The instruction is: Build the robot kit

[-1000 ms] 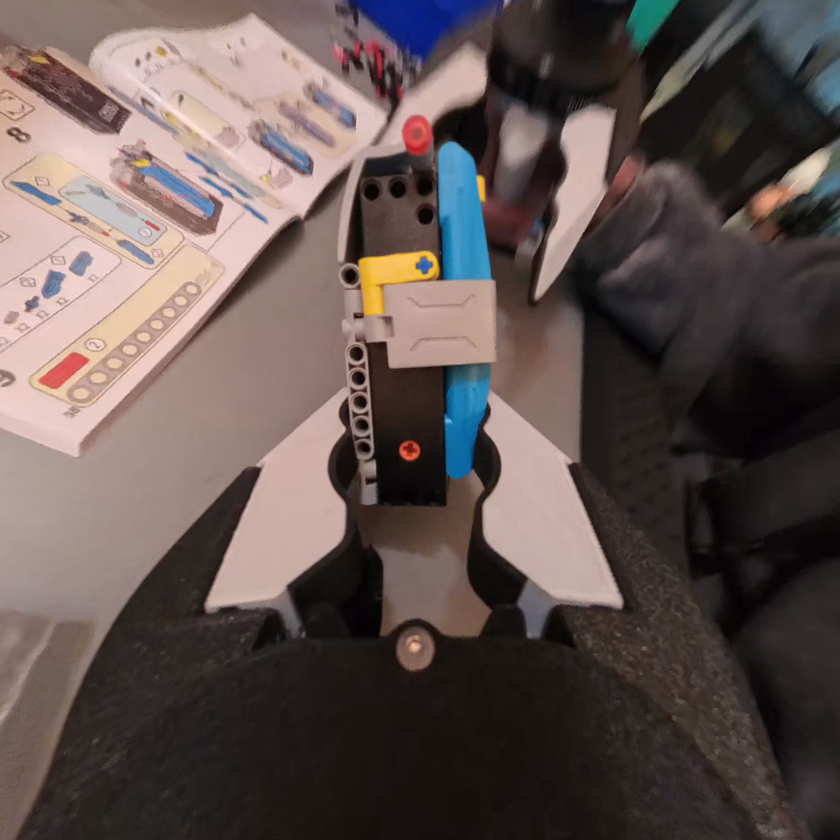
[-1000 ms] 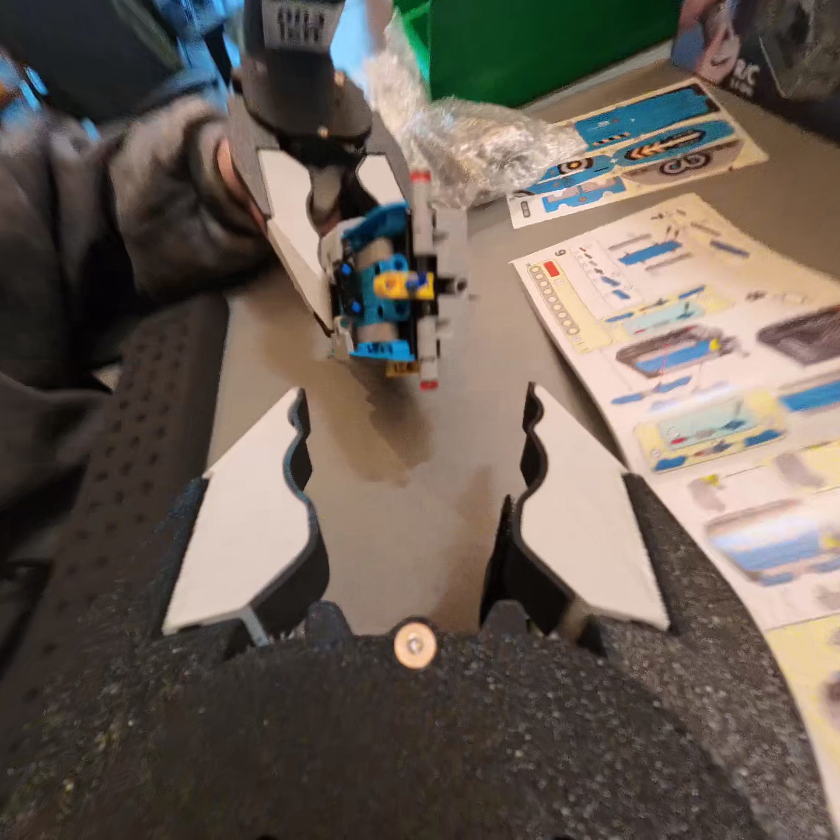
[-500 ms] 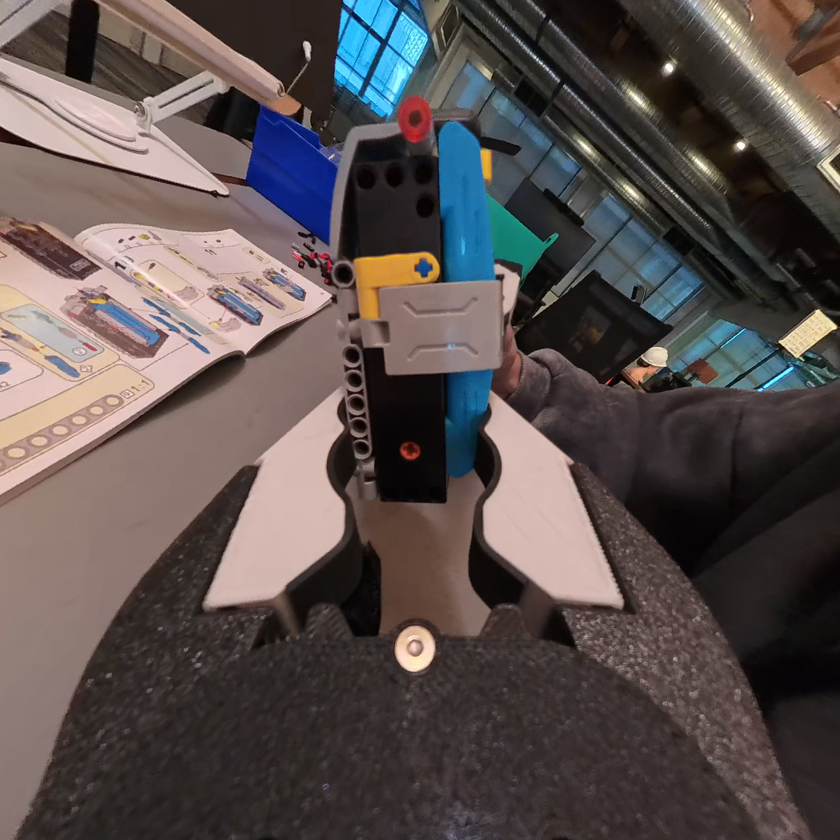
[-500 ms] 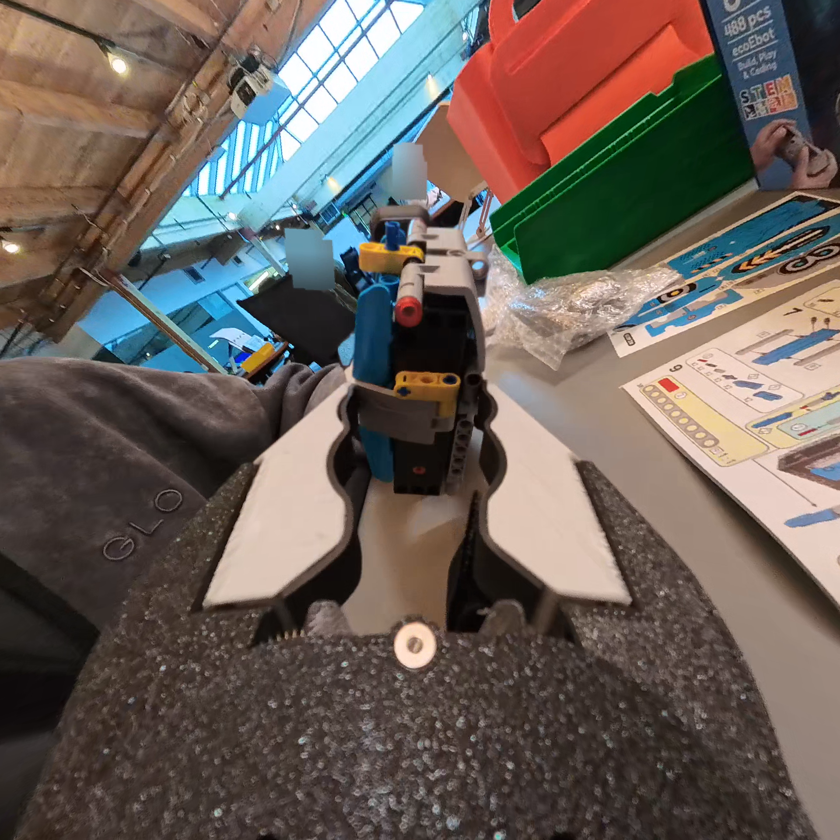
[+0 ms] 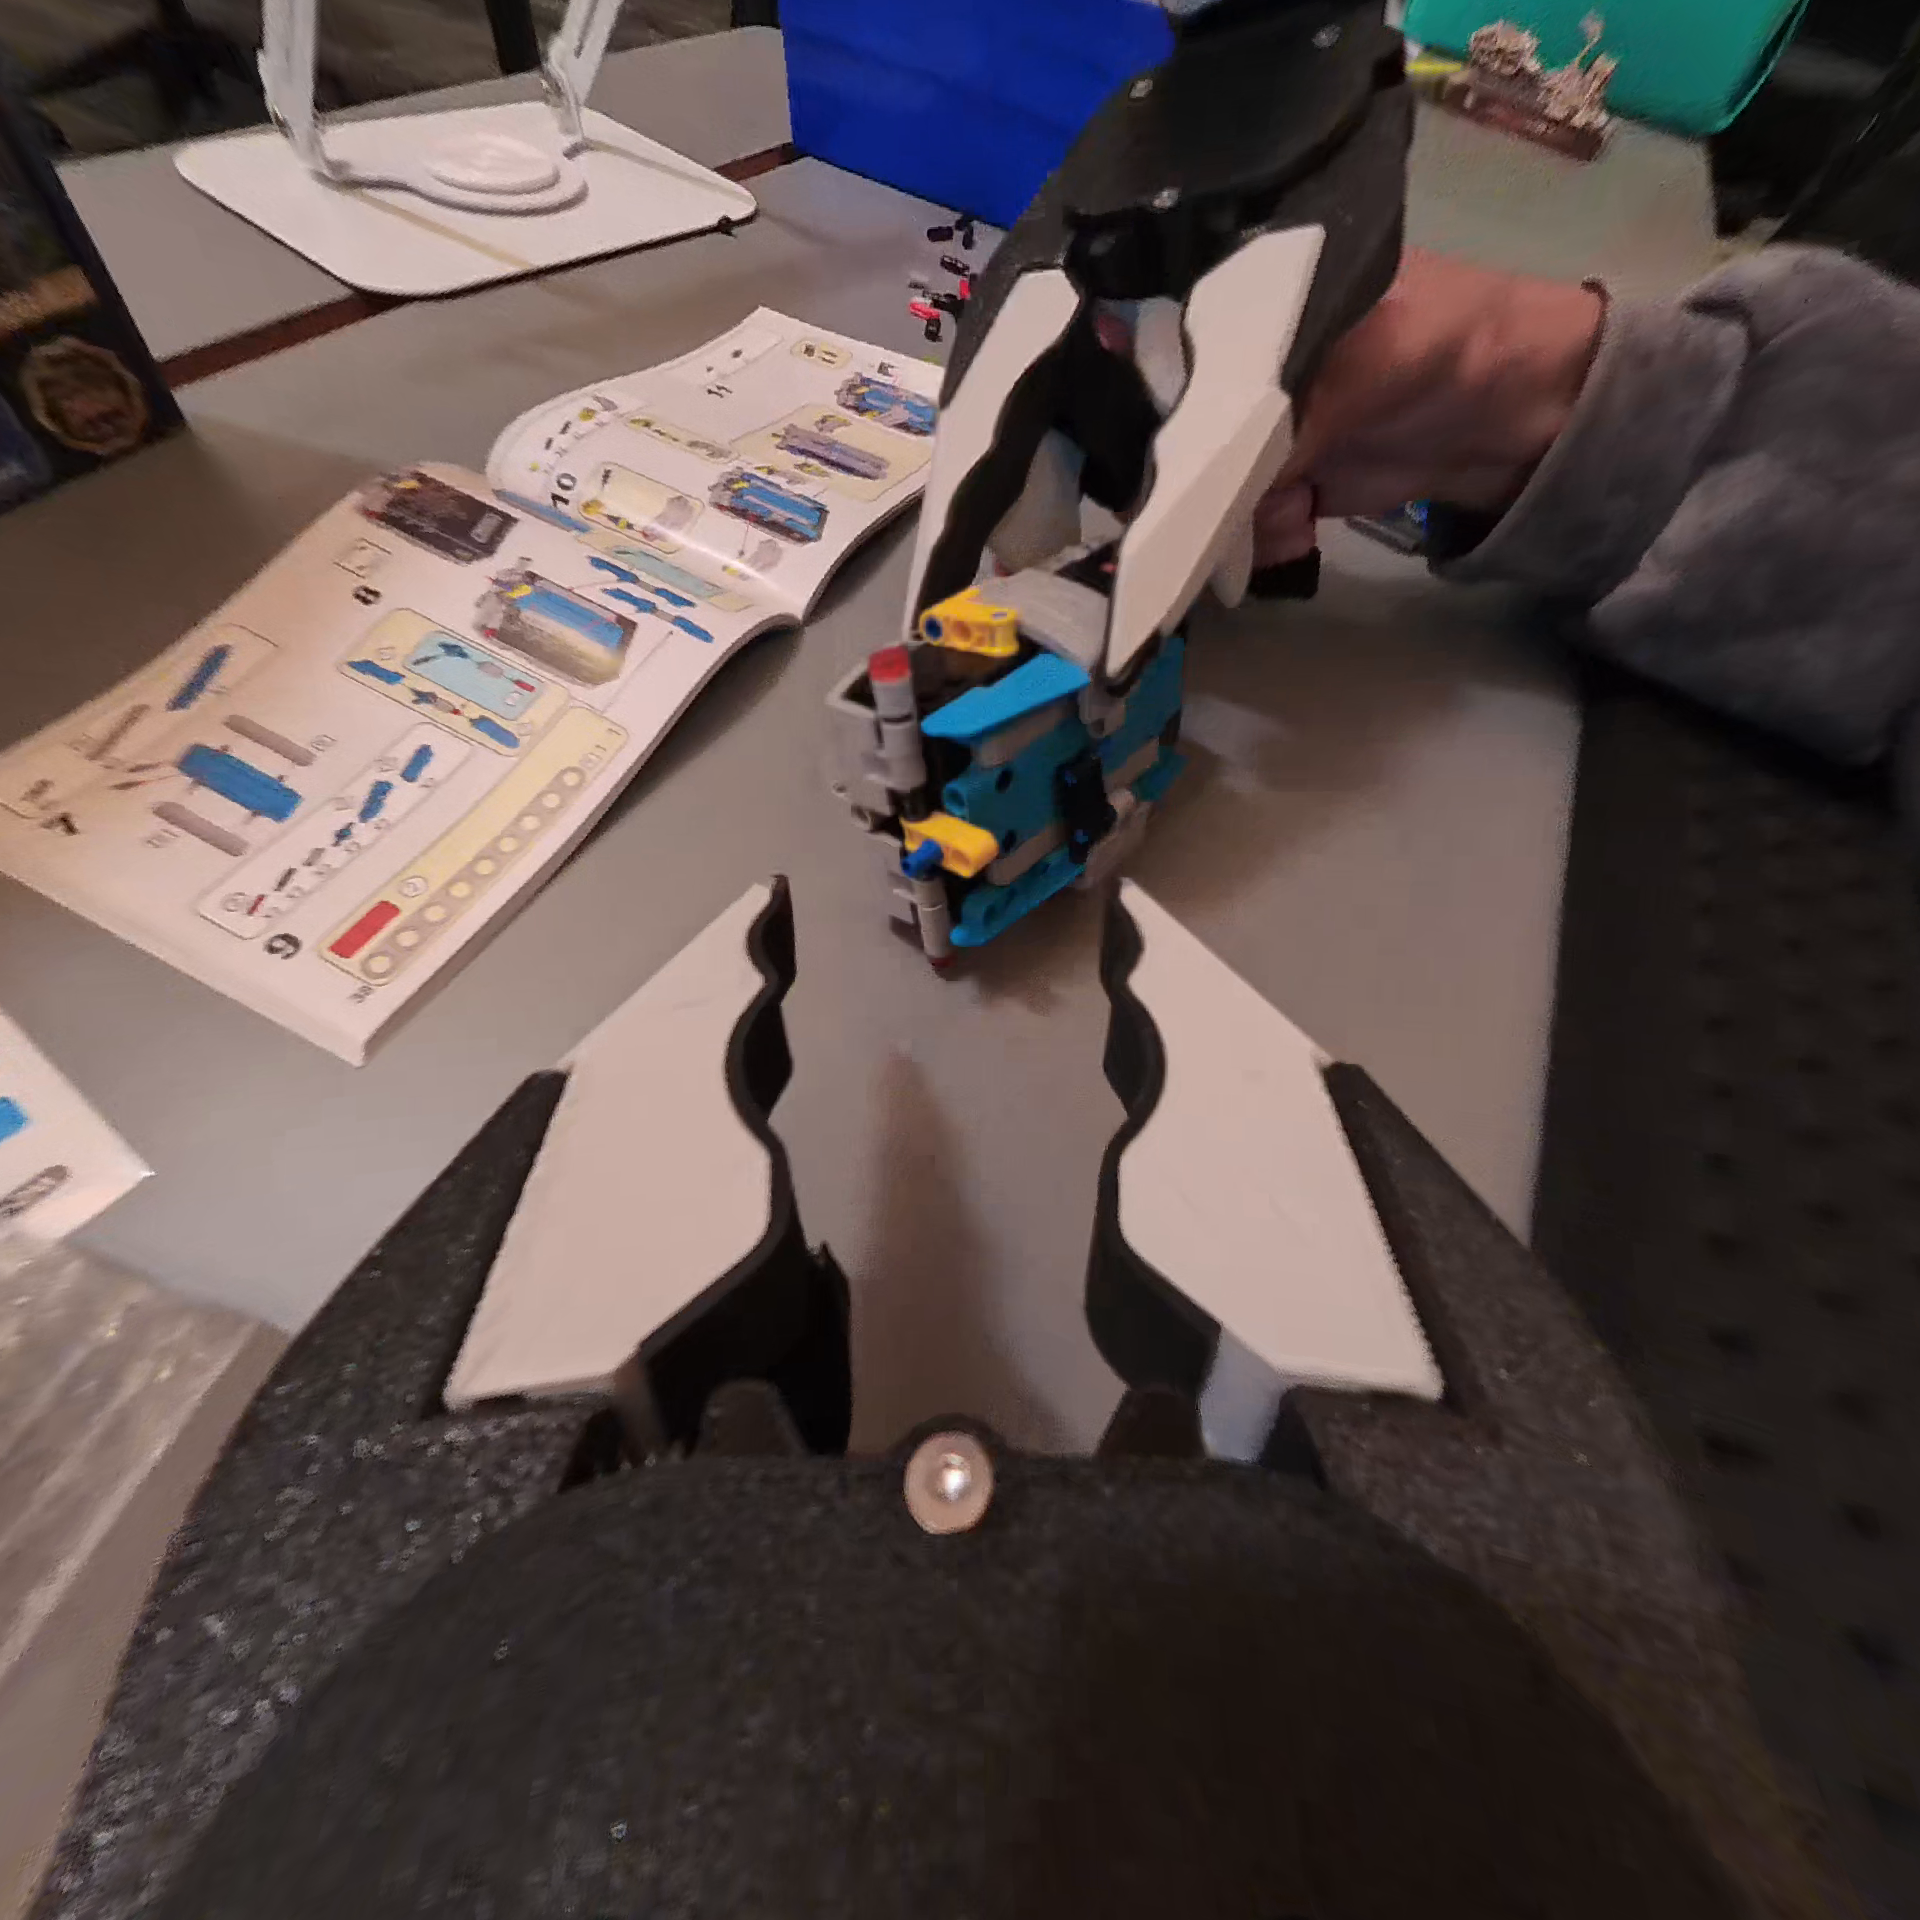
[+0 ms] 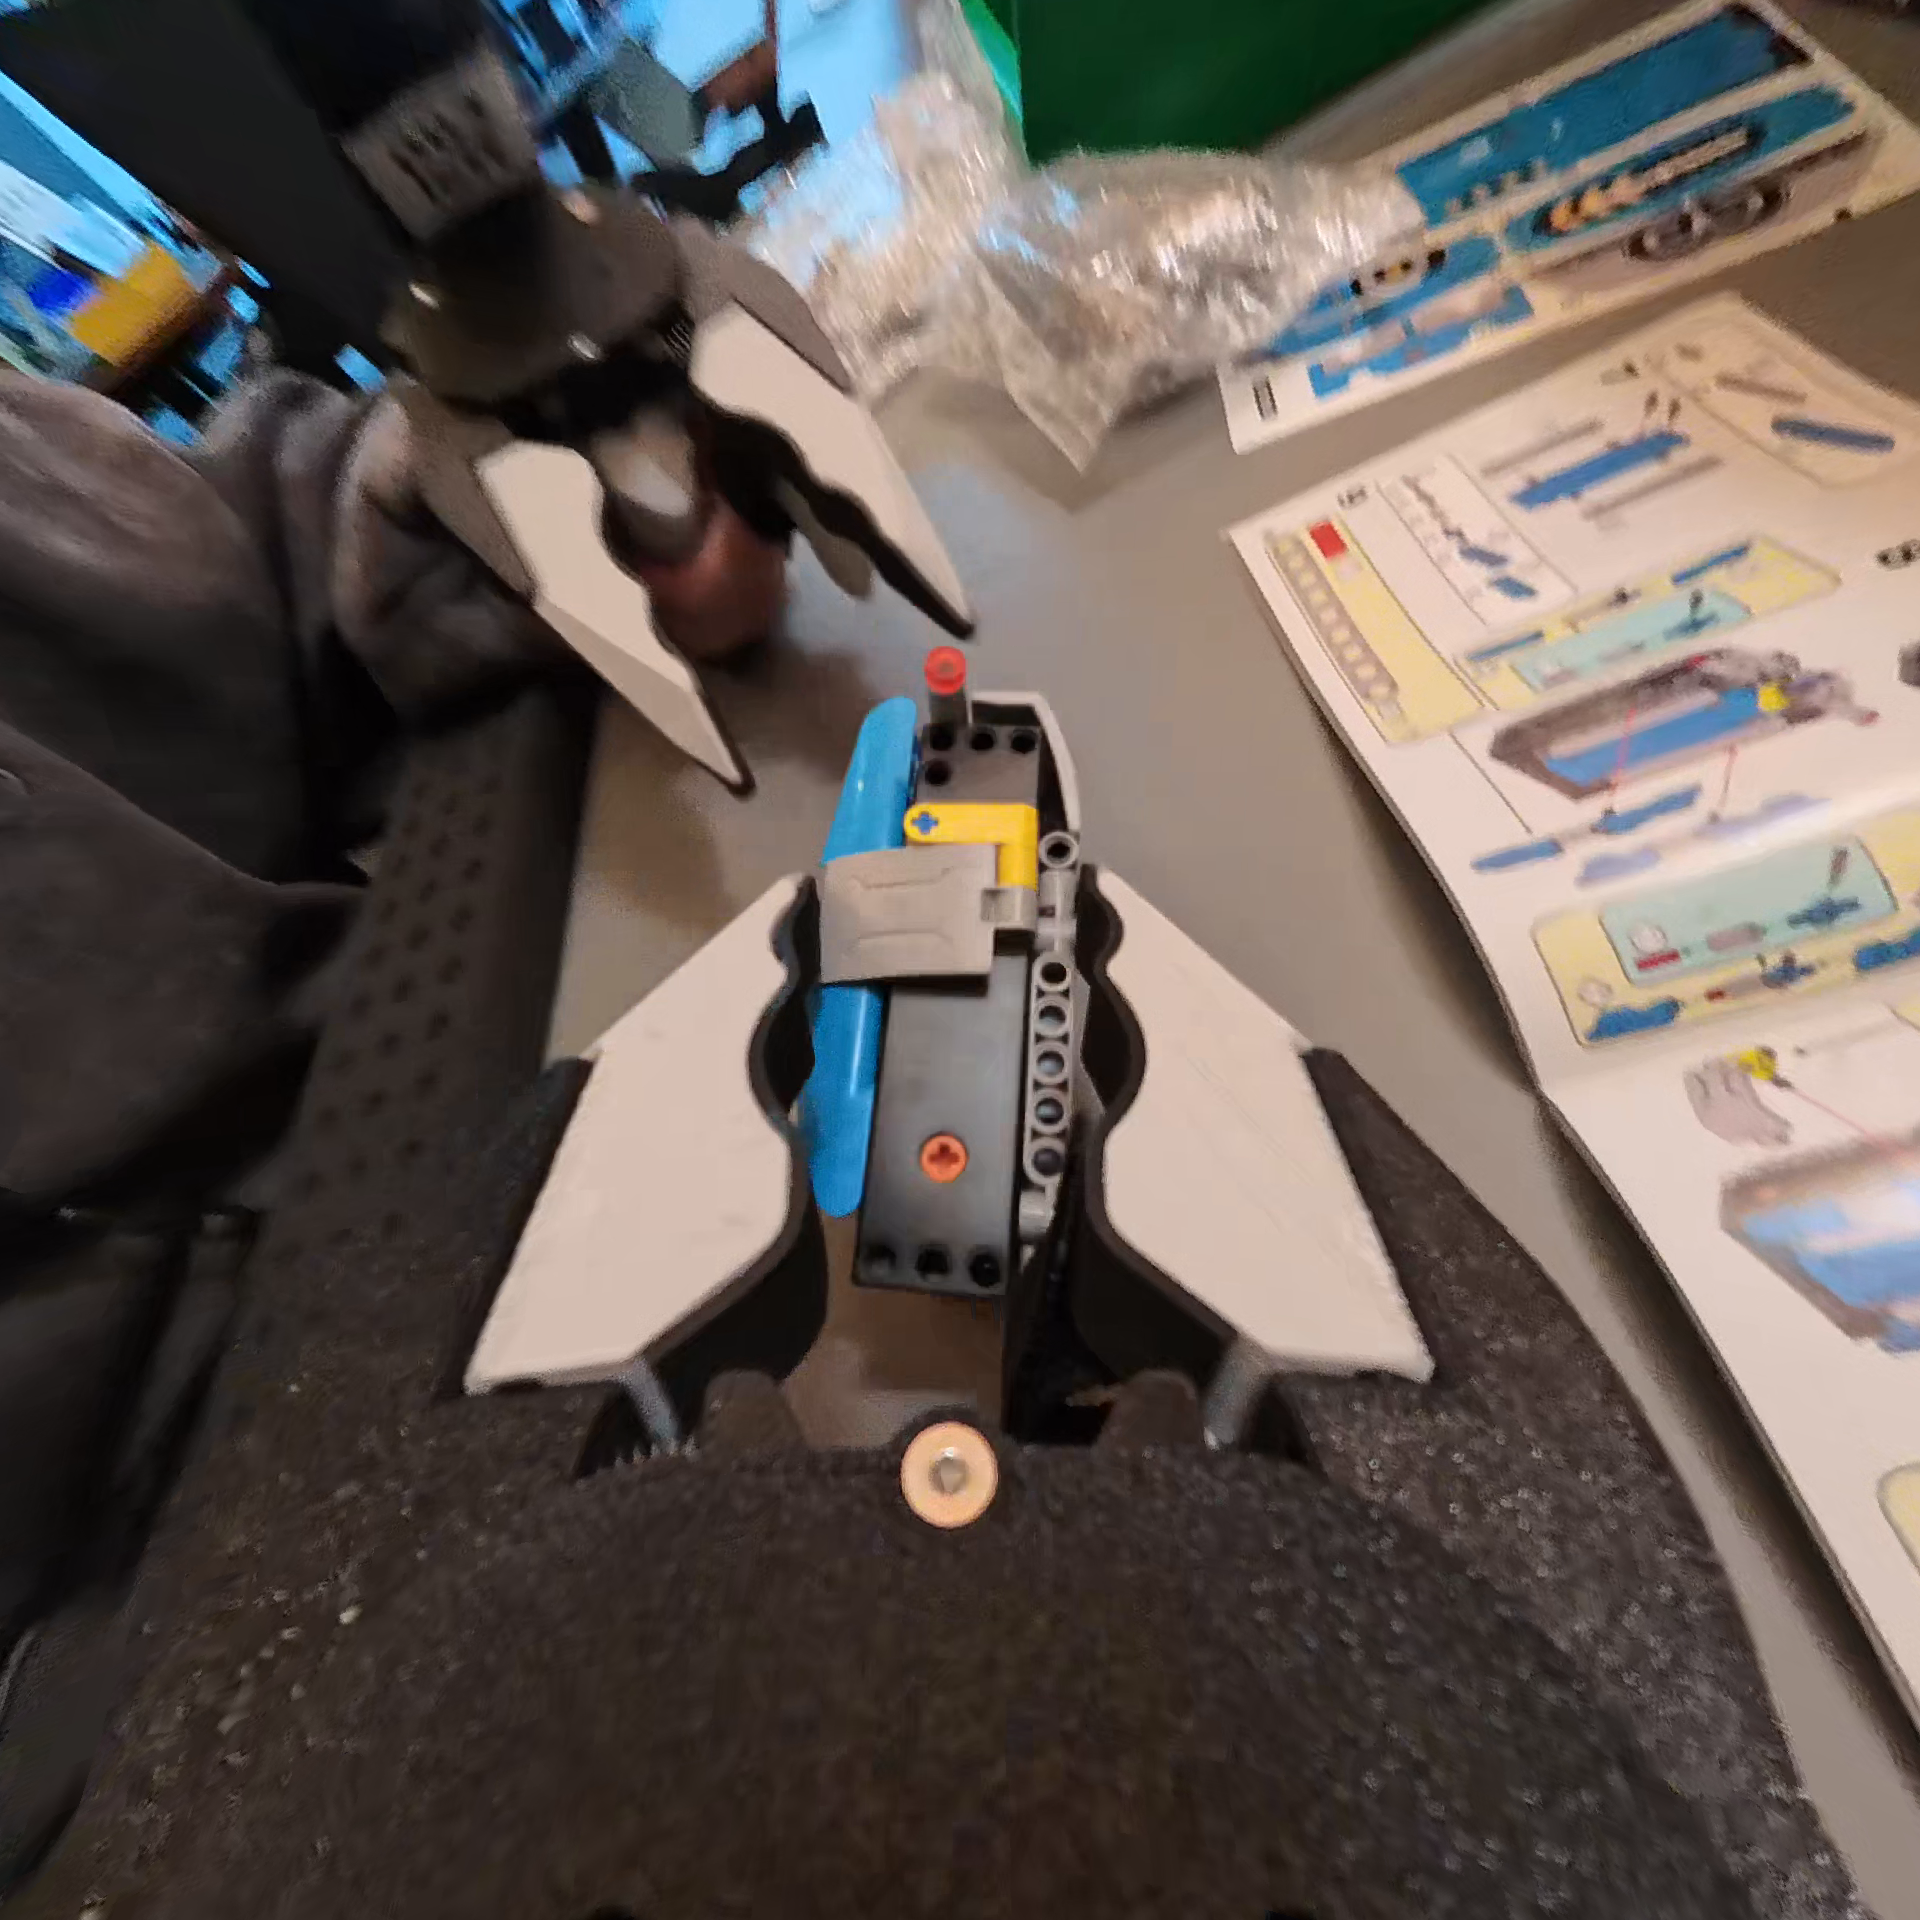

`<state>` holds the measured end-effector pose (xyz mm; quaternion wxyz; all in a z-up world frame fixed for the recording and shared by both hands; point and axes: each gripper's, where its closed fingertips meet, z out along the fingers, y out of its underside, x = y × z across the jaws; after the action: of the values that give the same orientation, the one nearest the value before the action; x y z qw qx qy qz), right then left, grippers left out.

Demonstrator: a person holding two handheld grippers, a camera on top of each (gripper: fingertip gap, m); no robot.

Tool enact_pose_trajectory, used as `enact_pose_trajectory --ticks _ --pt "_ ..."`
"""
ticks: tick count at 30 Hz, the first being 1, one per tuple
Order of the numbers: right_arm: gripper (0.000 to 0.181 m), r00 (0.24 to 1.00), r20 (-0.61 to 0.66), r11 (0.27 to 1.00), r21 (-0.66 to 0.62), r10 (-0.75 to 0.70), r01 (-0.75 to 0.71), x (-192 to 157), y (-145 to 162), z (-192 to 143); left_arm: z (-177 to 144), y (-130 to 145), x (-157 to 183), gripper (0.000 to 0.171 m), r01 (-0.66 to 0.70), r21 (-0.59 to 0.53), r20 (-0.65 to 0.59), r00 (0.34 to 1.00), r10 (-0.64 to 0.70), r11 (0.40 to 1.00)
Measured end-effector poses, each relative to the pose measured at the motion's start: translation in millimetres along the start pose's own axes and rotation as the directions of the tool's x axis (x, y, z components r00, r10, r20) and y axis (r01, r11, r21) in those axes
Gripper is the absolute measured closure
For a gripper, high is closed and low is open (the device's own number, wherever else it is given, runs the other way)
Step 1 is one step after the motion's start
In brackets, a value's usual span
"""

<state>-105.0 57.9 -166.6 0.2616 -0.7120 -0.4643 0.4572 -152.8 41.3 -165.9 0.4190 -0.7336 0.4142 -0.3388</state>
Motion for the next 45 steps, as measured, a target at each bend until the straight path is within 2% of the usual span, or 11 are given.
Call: enact_pose_trajectory --ticks 3,5,8,13,17,19,25,28,34,37,45 --pt "0.132 1.000 -0.002 1.000 -0.012 0.002 -0.002 1.2 -0.6 -0.9 -0.8 -5.2 6.6 0.118 -0.138 0.011 0.083 0.987 0.137 0.990" --pt "0.132 1.000 -0.008 0.999 -0.033 -0.010 0.009 0.9 0.2 -0.4 4.2 -5.8 22.7 0.120 -0.262 -0.002 0.080 0.962 0.261 0.965" --pt "0.131 1.000 0.009 0.999 -0.044 -0.001 0.001 1.8 0.2 0.0 18.2 0.9 38.4 0.132 -0.482 -0.066 0.069 0.871 0.486 0.874" --pt "0.131 0.992 0.106 0.998 -0.027 0.068 -0.065 6.6 -1.3 0.2 37.3 -2.7 38.7 0.132 -0.542 -0.114 0.069 0.832 0.551 0.833" --pt "0.131 0.980 0.160 0.993 -0.011 0.117 -0.117 8.6 -2.2 0.3 45.2 4.0 29.9 0.128 -0.740 -0.206 0.179 0.614 0.769 0.640" --pt "0.130 0.977 0.178 0.993 -0.017 0.121 -0.120 7.9 -1.9 0.5 43.8 -2.1 28.2 0.133 -0.784 -0.204 0.205 0.552 0.808 0.587" --pt "0.130 0.973 0.199 0.993 -0.025 0.115 -0.112 8.6 -2.6 1.4 45.6 -1.8 29.2 0.138 -0.831 -0.202 0.051 0.520 0.853 0.519" --pt "0.130 0.970 0.209 0.992 -0.023 0.123 -0.121 9.4 -2.9 1.7 44.3 3.3 27.8 0.142 -0.829 -0.207 -0.051 0.539 0.841 0.519" --pt "0.130 0.954 0.249 0.986 -0.014 0.164 -0.166 12.0 -4.3 2.8 41.5 -4.1 31.9 0.145 -0.845 -0.108 -0.120 0.534 0.837 0.523" --pt "0.130 0.943 0.268 0.980 -0.017 0.197 -0.200 13.2 -4.7 3.3 46.7 -3.9 28.9 0.144 -0.851 -0.098 -0.112 0.524 0.844 0.516" --pt "0.129 0.938 0.291 0.981 -0.012 0.189 -0.194 11.7 -5.1 3.6 46.9 -2.3 28.6 0.147 -0.823 -0.066 -0.124 0.568 0.814 0.564"
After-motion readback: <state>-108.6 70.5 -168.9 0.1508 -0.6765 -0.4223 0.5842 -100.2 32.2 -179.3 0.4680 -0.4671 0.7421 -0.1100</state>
